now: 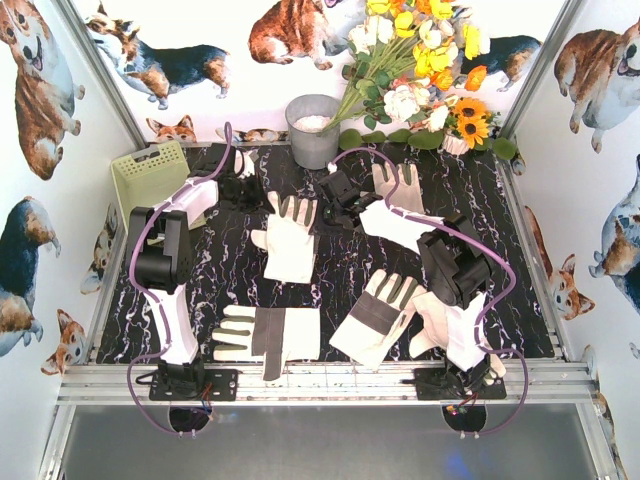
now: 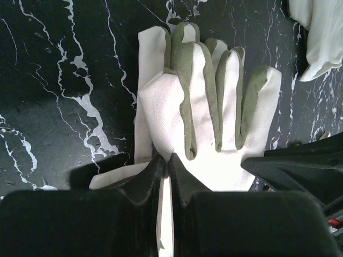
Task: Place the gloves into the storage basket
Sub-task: Pair the glove with the glove.
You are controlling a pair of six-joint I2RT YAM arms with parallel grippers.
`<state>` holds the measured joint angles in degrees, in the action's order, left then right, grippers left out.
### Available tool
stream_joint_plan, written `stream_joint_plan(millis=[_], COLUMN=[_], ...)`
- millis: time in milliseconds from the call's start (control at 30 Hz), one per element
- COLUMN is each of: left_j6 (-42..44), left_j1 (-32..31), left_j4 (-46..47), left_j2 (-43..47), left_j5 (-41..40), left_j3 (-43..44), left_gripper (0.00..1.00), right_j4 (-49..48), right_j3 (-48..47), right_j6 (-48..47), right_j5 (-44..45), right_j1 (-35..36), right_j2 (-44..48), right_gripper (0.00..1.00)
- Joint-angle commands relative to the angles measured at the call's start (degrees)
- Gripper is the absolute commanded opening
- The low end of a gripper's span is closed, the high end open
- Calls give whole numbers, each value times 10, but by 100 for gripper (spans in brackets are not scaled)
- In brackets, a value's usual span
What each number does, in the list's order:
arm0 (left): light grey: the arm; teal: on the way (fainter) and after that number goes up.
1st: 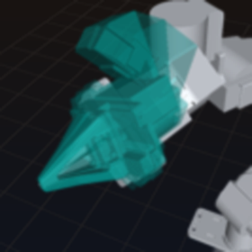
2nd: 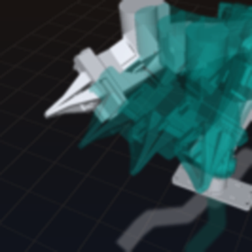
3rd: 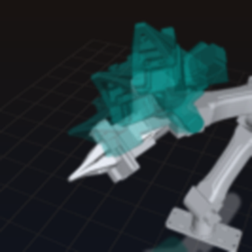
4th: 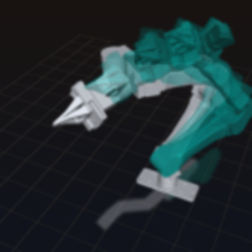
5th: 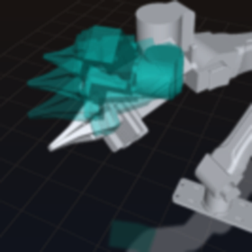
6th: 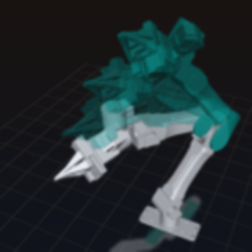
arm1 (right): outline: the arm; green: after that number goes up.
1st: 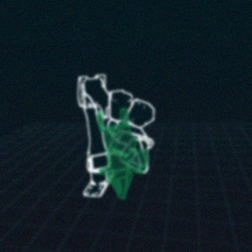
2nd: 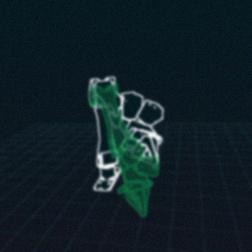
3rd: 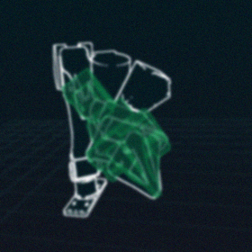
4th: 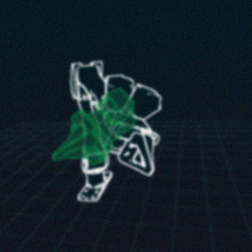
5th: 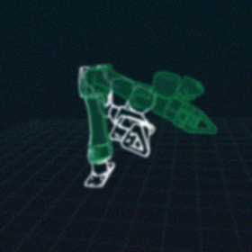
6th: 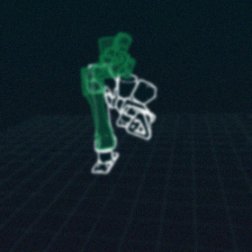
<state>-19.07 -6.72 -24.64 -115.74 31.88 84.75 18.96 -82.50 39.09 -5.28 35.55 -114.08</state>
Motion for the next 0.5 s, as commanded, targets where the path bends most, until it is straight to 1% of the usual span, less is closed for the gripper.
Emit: stream_joint_plan(millis=[0,467], left_j6=[12,23], left_j1=[7,8], left_j4=[22,13], left_j2=[4,-13], left_j5=[-3,6], left_j3=[22,58], left_gripper=[0,0], right_j4=[-3,7], right_j3=[10,16], right_j6=[-3,11], right_j5=[19,33], right_j1=[-2,-2], right_j2=[37,34], right_gripper=[0,0])
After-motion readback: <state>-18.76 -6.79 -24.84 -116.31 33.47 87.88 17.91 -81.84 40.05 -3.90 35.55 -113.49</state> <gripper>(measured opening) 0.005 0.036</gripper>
